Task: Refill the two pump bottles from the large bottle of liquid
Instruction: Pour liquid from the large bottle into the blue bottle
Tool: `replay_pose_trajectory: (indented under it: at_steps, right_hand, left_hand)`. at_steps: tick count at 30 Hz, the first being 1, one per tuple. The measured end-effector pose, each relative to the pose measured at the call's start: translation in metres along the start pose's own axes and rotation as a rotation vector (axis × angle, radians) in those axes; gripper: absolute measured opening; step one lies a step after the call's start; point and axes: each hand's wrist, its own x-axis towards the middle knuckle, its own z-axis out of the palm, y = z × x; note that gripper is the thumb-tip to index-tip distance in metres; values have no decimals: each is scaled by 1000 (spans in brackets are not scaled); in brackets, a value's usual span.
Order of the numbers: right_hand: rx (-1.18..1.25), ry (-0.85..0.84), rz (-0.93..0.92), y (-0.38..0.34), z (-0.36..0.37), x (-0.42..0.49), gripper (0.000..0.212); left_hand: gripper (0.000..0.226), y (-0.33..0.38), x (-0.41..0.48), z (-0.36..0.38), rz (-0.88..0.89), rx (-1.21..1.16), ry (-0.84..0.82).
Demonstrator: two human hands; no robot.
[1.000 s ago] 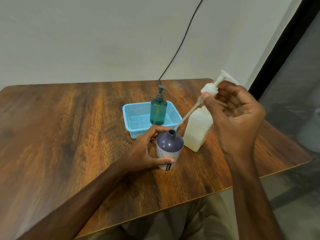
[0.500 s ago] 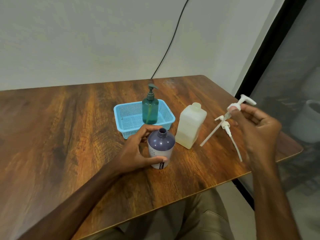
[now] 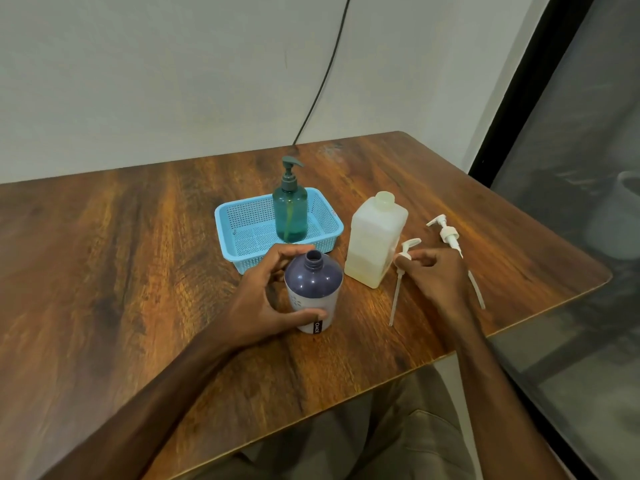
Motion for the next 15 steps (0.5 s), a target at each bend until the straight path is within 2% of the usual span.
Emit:
replay_pose_trajectory:
  at_steps: [9,12,15]
  right_hand:
    - [-31,-4,-23,-7,-5,-7,17]
    - [9,52,-55,-16,-15,-16,30]
    - [110,-50,-85,-30,-21,-23,48]
  left_hand:
    - [87,2,-1,0,-23,-28,-6]
    - [88,2,0,1,-14,-22,-7]
    - [88,2,-1,0,-18,-18,-9]
